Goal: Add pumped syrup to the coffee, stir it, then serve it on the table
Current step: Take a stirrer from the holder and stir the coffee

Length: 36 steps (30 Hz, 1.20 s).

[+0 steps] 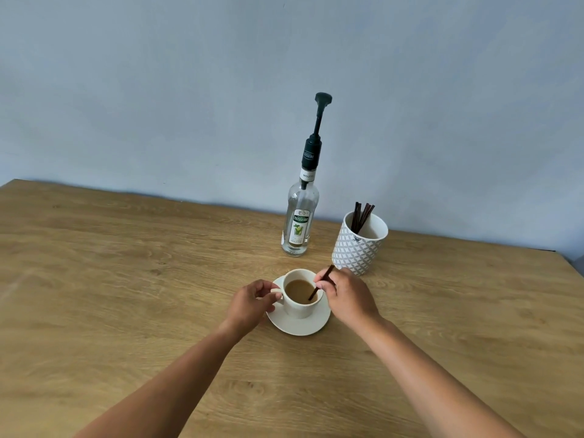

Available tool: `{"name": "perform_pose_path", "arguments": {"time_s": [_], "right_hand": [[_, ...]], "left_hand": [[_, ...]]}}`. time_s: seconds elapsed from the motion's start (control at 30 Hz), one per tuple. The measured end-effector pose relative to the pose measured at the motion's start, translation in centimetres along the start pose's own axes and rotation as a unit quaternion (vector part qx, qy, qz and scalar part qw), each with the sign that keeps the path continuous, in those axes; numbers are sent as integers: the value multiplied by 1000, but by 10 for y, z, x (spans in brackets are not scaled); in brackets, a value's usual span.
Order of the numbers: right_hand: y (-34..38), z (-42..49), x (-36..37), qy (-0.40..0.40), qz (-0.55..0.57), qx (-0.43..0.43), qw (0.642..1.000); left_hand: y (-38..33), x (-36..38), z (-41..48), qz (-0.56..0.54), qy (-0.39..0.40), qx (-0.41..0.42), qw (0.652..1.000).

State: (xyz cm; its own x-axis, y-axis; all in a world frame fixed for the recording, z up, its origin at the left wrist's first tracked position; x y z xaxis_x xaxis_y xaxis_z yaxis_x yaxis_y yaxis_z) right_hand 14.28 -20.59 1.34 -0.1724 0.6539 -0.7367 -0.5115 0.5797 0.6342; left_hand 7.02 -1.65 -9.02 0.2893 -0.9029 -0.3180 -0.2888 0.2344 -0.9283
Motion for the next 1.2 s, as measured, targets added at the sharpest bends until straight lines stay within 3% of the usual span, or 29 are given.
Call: {"name": "perform_pose_path", "arguments": {"time_s": [0.2,0.47,0.73,1.03,1.2], "right_hand": [[7,-1,15,24,42,12,999],[1,4,2,0,-21,10,1000],[3,3,13,32,44,27,998],[1,5,-2,6,-25,16,1000],[8,-1,8,31,23,15,999]], "left_hand": [[5,0,2,2,-7,-3,1000],[2,1,1,10,1,-9,1000],[3,1,3,31,9,-9,999],[0,1,2,33,20,-6,999],[0,1,3,33,25,-6,999]]}}
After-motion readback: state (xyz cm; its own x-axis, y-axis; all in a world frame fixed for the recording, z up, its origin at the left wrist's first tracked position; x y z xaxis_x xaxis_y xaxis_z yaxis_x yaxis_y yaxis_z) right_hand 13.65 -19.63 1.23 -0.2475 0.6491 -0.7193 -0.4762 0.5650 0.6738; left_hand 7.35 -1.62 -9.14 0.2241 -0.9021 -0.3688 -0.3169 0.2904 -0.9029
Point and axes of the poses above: each hand's wrist, its own z-axis towards the middle knuckle, its own x-axis out of the palm, y = z × x, the point moved 10 cm from there along z, towards the middle knuckle, and after that the axes turned 7 degrees about z, right-handed, at the moved point
